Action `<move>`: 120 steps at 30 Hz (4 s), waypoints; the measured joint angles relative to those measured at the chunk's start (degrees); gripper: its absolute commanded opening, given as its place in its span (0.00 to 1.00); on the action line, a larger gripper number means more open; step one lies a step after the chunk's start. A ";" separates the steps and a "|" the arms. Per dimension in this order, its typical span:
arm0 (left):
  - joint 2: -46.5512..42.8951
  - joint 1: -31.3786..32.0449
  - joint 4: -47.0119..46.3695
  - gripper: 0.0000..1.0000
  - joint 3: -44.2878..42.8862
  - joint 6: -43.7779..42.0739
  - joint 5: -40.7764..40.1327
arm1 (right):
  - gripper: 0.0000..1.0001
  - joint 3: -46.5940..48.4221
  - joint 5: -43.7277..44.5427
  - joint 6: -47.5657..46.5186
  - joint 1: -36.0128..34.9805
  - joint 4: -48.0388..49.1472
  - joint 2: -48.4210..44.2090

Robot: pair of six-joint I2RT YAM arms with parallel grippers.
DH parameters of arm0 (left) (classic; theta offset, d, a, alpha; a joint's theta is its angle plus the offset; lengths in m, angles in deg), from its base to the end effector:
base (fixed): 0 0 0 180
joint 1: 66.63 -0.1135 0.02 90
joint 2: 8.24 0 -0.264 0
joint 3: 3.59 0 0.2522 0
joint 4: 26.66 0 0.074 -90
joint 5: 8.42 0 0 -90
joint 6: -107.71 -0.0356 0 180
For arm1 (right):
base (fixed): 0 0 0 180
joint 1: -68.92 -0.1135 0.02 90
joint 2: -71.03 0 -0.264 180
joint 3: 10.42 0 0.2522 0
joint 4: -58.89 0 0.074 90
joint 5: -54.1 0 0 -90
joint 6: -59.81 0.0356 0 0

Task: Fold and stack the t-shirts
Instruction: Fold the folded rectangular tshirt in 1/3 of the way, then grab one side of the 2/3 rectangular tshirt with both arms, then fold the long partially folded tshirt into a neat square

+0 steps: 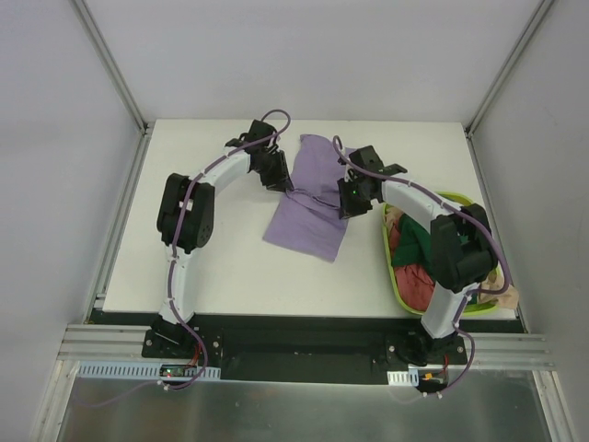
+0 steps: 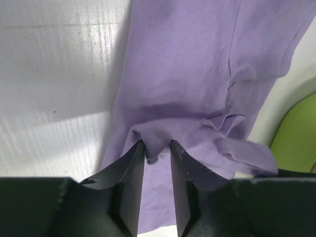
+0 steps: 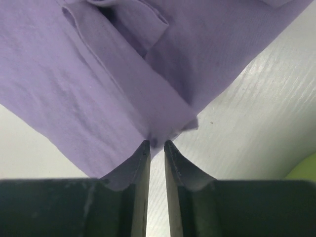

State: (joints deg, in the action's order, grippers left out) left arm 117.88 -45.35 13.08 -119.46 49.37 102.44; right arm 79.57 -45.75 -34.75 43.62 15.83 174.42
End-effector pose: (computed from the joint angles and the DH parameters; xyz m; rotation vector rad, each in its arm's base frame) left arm 0.4546 -0.1906 0.1997 -0.0604 2.5537 -0.8336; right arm 0.3470 0.1708 0.2210 -0.7276 2.4693 0.3577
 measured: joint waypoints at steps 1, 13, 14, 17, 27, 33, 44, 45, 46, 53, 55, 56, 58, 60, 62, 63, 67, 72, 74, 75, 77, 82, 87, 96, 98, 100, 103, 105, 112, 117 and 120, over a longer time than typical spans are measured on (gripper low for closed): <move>0.09 0.00 0.02 0.54 0.00 0.20 0.04 | 0.32 0.07 0.04 0.04 0.17 0.04 0.22; -10.84 -0.02 -0.31 0.99 11.30 -0.79 -3.17 | 0.96 -1.09 -1.29 0.52 1.51 2.10 -3.34; -13.35 -0.02 -0.26 0.99 13.81 -0.76 -3.52 | 0.96 -1.64 -2.10 0.63 1.11 2.19 -4.39; -20.00 -0.02 -0.31 0.99 20.98 -0.55 -4.57 | 0.96 -3.67 -3.50 0.83 -0.98 3.63 -6.91; -24.90 -0.02 -0.61 0.69 37.66 2.36 -4.63 | 0.96 -6.01 -10.84 1.11 -7.39 8.57 -8.41; -23.21 -0.02 -2.40 0.43 38.12 4.17 -2.78 | 0.96 9.07 -12.04 1.16 -5.49 9.44 5.99; -20.68 -0.04 -3.28 0.18 38.47 5.09 -0.96 | 0.96 21.49 -6.99 0.66 -2.47 6.80 19.39; -20.50 -0.07 -3.23 0.16 38.38 5.18 -0.70 | 0.96 23.87 -5.40 0.24 -1.95 6.38 20.28; -20.31 -0.09 -3.23 0.13 38.23 5.18 -0.33 | 0.96 25.31 -4.52 -0.15 -1.07 6.19 20.79; -19.93 -0.13 -3.28 0.00 37.77 5.22 -0.59 | 0.96 12.70 -1.99 -6.40 0.81 9.51 10.12; -19.96 -0.11 -3.28 0.00 37.77 5.25 -1.29 | 0.96 2.80 -1.99 -8.70 -1.01 10.67 2.49; -19.96 -0.11 -3.23 0.00 37.77 5.27 -1.64 | 0.96 -2.36 -1.84 -10.01 -2.67 11.30 -1.81; -20.17 -0.09 -3.28 0.00 37.77 5.35 -2.10 | 0.96 -11.74 -1.92 -12.87 -7.78 12.87 -10.05; -20.37 -0.02 -3.37 0.00 37.90 5.42 -2.56 | 0.99 -16.65 -2.40 -15.39 -13.14 13.20 -14.71; -20.61 0.00 -3.54 0.00 38.07 5.44 -3.17 | 0.94 -19.10 -2.82 -17.92 -18.58 12.96 -16.61; -20.72 0.00 -3.58 0.00 38.12 5.46 -3.41 | 0.90 -19.45 -2.73 -18.99 -20.48 12.70 -16.57; -20.87 0.00 -3.69 0.00 38.21 5.53 -3.96 | 0.83 -19.10 -1.66 -21.68 -22.69 11.06 -14.16; -21.05 -0.02 -3.69 0.00 38.21 6.03 -4.59 | 0.72 -17.14 1.27 -23.30 -22.60 8.44 -8.31; -21.24 -0.04 -3.76 0.00 38.32 6.29 -4.94 | 0.61 -16.96 2.12 -23.78 -22.88 7.89 -6.99; -21.33 -0.22 -3.80 0.00 38.36 6.43 -4.96 | 0.56 -16.74 2.45 -24.09 -23.06 7.54 -6.32; -21.53 -0.76 -3.89 0.00 38.64 6.56 -4.96 | 0.48 -15.72 3.23 -24.48 -23.41 6.64 -4.68; -23.23 -2.16 -4.24 0.00 40.50 6.95 -5.38 | 0.26 -12.68 5.49 -24.22 -24.57 5.25 -1.60; -28.61 -3.15 -4.52 0.00 46.03 7.58 -6.97 | 0.01 -12.55 7.19 -22.73 -28.72 5.18 -1.42; -54.60 -5.27 -2.49 0.00 63.17 11.39 -11.15 | 0.01 -12.13 -0.37 -17.81 -39.30 3.58 -5.01; -61.16 -5.25 -0.83 0.00 65.53 12.72 -12.59 | 0.01 -12.13 -4.35 -16.15 -40.50 3.72 -7.15; -68.15 -5.27 1.92 0.00 66.49 14.01 -14.78 | 0.01 -12.13 -9.51 -13.88 -41.05 5.20 -9.53; -76.70 -5.25 5.31 0.00 65.66 15.34 -18.29 | 0.01 -11.54 -17.99 -9.60 -41.29 9.31 -11.98; -80.15 -5.25 7.52 0.00 64.22 15.72 -20.22 | 0.01 -10.40 -22.75 -6.97 -41.27 12.07 -12.07; -84.15 -5.25 13.84 0.00 56.68 15.74 -24.55 | 0.01 -7.98 -32.92 -0.13 -41.22 20.52 -12.17; -81.15 -5.22 13.68 0.00 52.28 15.23 -23.78 | 0.01 -9.64 -32.41 2.49 -39.19 21.79 -15.19; -77.40 -5.11 11.41 0.00 51.21 15.02 -21.84 | 0.01 -12.92 -31.06 4.20 -36.04 22.25 -19.23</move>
State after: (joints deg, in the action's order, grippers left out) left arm 40.49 -50.46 24.49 -68.25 64.39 80.61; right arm 66.65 -76.81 -30.55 7.58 38.08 155.19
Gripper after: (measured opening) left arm 0.011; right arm 0.016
